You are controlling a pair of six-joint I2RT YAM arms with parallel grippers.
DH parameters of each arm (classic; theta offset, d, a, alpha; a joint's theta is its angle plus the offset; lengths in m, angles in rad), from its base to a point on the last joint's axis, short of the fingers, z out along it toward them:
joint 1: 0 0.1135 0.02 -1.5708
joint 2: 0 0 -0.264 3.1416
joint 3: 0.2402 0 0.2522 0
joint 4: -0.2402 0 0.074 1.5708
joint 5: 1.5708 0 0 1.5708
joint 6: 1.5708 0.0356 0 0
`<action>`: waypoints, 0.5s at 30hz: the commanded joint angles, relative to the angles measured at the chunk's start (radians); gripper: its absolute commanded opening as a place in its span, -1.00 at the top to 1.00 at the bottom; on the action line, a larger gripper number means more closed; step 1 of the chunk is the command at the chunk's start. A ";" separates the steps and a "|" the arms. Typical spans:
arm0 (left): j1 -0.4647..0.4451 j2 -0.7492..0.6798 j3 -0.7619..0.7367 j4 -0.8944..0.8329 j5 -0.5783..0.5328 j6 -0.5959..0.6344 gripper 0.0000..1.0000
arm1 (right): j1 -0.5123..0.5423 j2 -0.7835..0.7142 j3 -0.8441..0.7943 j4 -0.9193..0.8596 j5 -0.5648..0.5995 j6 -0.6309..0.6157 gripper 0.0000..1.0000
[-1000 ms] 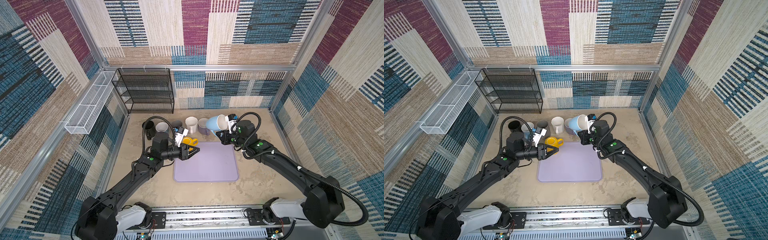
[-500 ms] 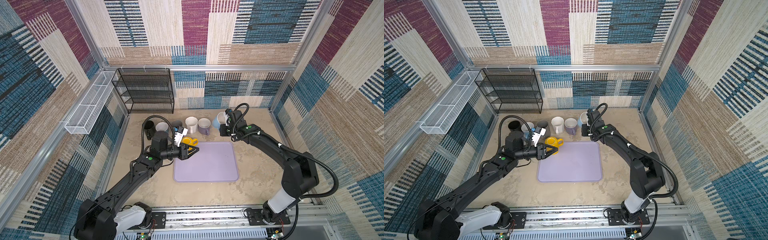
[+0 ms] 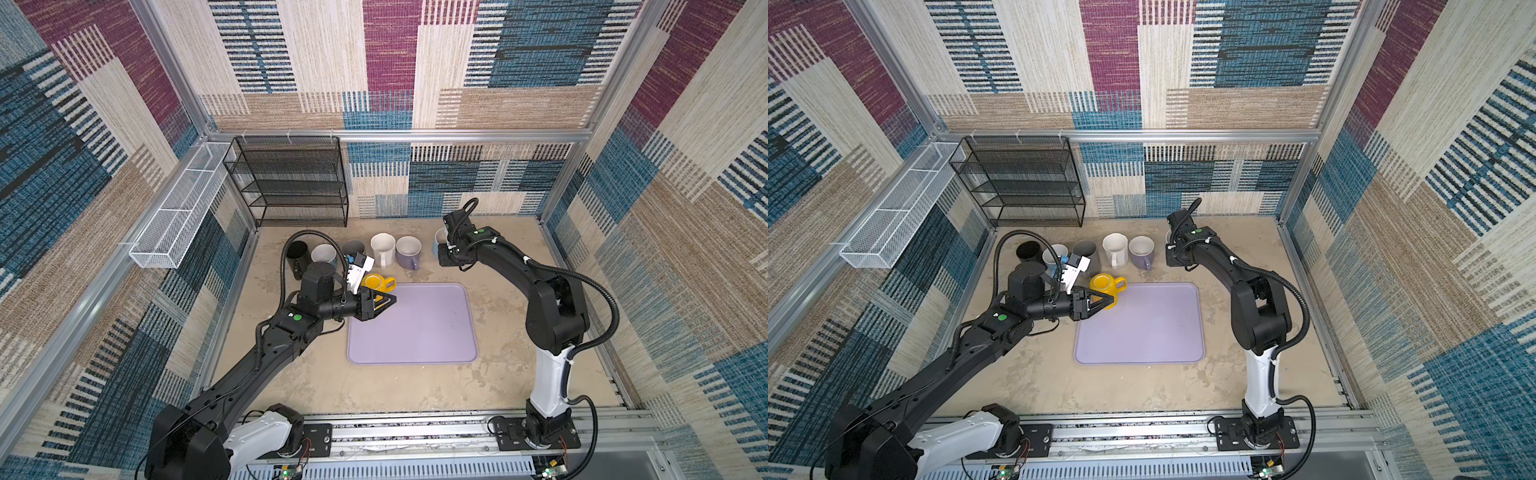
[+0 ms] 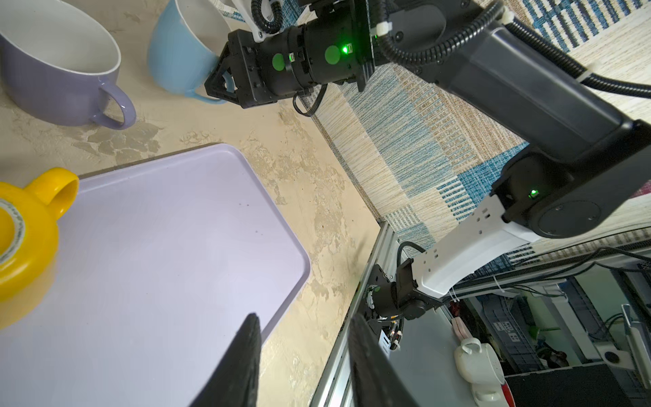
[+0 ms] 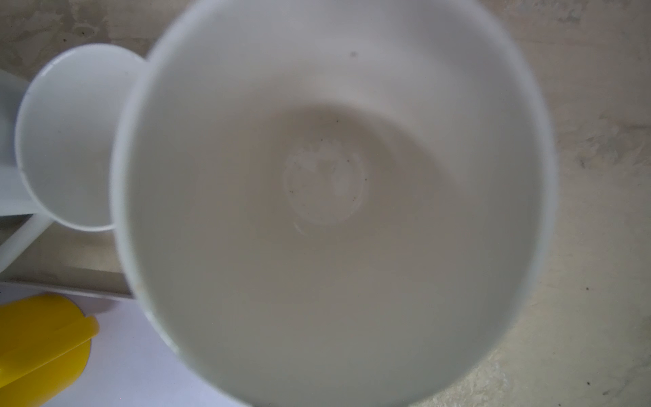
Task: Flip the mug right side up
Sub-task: 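Carry the light-blue mug beside the lavender mug with the right gripper while the left withdraws, then lower the upright light-blue mug onto the table beside the lavender mug with the right gripper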
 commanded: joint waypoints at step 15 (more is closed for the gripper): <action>0.000 -0.016 0.003 -0.045 -0.011 0.073 0.24 | -0.015 0.192 0.299 -0.183 -0.040 -0.060 1.00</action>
